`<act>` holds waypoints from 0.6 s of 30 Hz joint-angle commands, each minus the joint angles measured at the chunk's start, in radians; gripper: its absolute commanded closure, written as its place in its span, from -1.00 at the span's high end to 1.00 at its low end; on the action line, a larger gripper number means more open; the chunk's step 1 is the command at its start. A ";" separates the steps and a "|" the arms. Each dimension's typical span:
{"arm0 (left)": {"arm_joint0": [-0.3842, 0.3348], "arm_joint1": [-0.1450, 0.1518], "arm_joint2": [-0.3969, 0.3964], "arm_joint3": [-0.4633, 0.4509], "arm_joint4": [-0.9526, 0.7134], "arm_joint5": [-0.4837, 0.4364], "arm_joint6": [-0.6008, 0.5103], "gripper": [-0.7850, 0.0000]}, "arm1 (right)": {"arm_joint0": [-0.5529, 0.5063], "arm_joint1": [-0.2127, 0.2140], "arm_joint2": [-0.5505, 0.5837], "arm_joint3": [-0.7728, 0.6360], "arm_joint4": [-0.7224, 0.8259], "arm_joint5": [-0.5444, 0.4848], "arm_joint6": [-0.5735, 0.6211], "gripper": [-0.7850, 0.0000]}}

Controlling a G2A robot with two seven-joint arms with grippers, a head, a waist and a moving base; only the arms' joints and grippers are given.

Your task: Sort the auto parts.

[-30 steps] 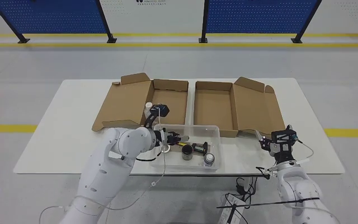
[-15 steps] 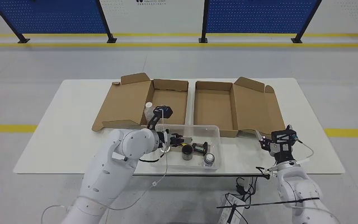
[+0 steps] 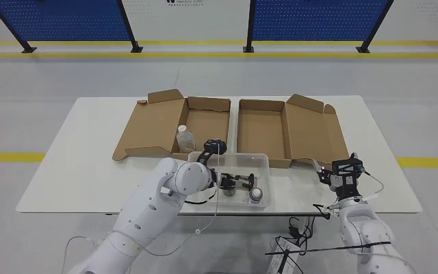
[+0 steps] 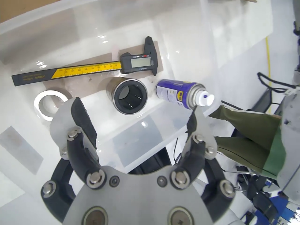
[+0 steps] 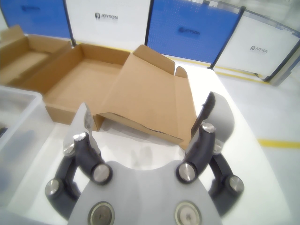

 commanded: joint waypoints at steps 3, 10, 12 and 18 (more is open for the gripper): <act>-0.001 0.002 -0.003 0.003 0.018 0.022 -0.010 1.00 | 0.000 0.000 0.000 0.000 0.000 0.000 0.000 1.00; -0.005 0.003 0.004 0.016 0.042 0.037 -0.019 0.34 | 0.000 0.000 0.000 0.000 0.000 0.000 0.000 1.00; -0.007 0.002 0.008 0.020 0.043 0.039 -0.018 0.21 | 0.000 0.000 0.000 0.000 0.000 0.000 0.000 1.00; -0.018 -0.001 0.024 0.045 0.048 0.037 -0.012 0.14 | 0.000 0.000 0.000 0.000 0.000 0.000 0.000 1.00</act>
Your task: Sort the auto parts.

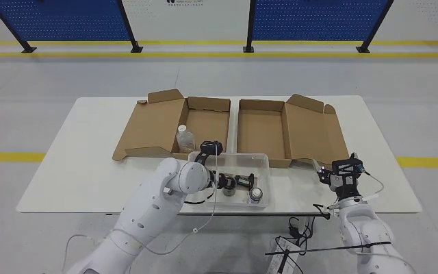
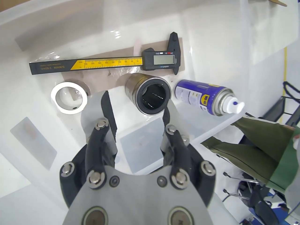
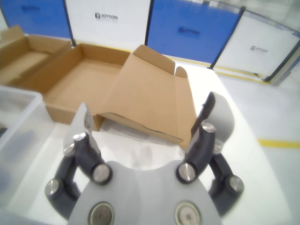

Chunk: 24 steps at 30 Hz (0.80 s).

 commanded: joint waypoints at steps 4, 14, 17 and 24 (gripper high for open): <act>-0.012 -0.004 0.014 0.017 -0.002 -0.001 0.002 0.09 | 0.000 0.000 0.000 0.000 0.000 0.000 0.000 1.00; -0.036 -0.016 0.052 0.058 -0.014 -0.005 0.007 -0.05 | 0.000 0.000 0.000 0.000 0.000 0.000 0.000 1.00; -0.040 -0.019 0.062 0.071 -0.014 -0.009 0.007 -0.08 | 0.000 0.000 0.000 0.000 0.000 0.000 0.000 1.00; -0.045 -0.024 0.078 0.092 -0.016 -0.013 0.008 -0.13 | 0.000 0.000 0.000 0.000 0.000 0.000 0.000 1.00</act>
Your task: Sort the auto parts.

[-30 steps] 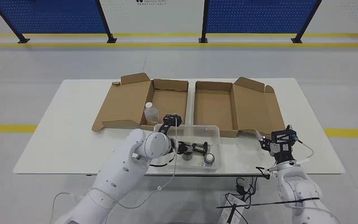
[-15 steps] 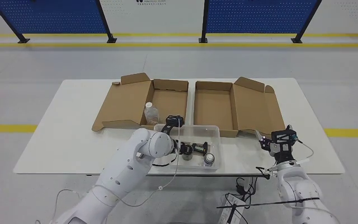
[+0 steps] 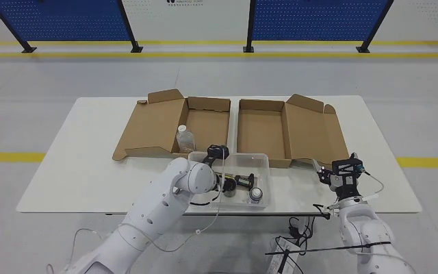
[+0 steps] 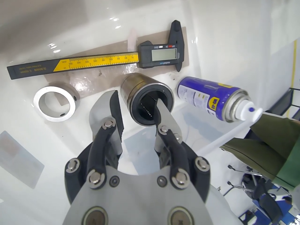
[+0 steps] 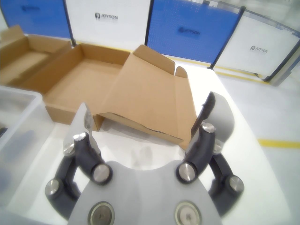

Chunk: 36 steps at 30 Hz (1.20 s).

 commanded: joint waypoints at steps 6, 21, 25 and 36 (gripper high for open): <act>-0.003 -0.004 0.010 0.014 -0.003 0.001 0.004 -0.10 | 0.000 0.000 0.000 0.000 0.000 0.000 0.000 1.00; -0.004 -0.011 0.028 0.038 -0.001 -0.003 0.006 -0.07 | 0.000 0.000 0.000 0.000 0.000 0.000 0.000 1.00; -0.005 -0.012 0.030 0.044 0.000 -0.003 0.004 -0.07 | 0.000 0.000 0.000 0.000 0.000 0.000 0.000 1.00; -0.003 -0.013 0.029 0.042 0.008 -0.005 0.007 -1.00 | 0.000 0.000 0.000 0.000 0.000 0.000 0.000 1.00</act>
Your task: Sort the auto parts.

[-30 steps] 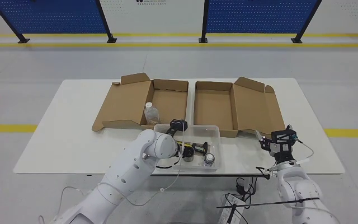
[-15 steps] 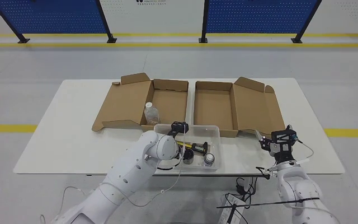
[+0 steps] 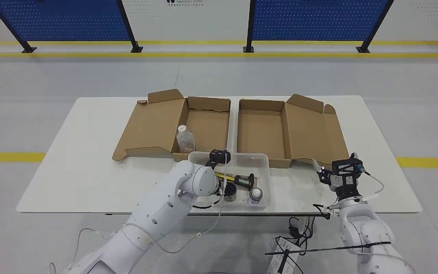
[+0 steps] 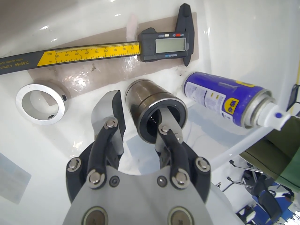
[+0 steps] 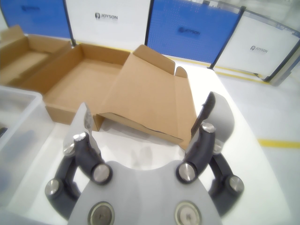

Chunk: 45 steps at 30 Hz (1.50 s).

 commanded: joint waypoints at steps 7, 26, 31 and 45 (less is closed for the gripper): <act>0.001 0.004 -0.012 -0.032 0.022 -0.001 -0.004 -1.00 | 0.000 0.000 0.000 0.000 0.000 0.000 0.000 1.00; 0.053 0.036 -0.159 -0.255 -0.055 -0.056 -0.056 -1.00 | 0.000 0.000 0.000 0.000 0.000 0.000 0.000 1.00; 0.066 0.042 -0.200 -0.306 -0.163 -0.088 -0.088 -1.00 | 0.000 0.000 0.000 0.000 0.000 0.000 0.000 1.00; 0.062 0.063 -0.292 -0.378 -0.551 -0.273 -0.263 -1.00 | 0.000 0.000 0.000 0.000 0.000 0.000 0.000 1.00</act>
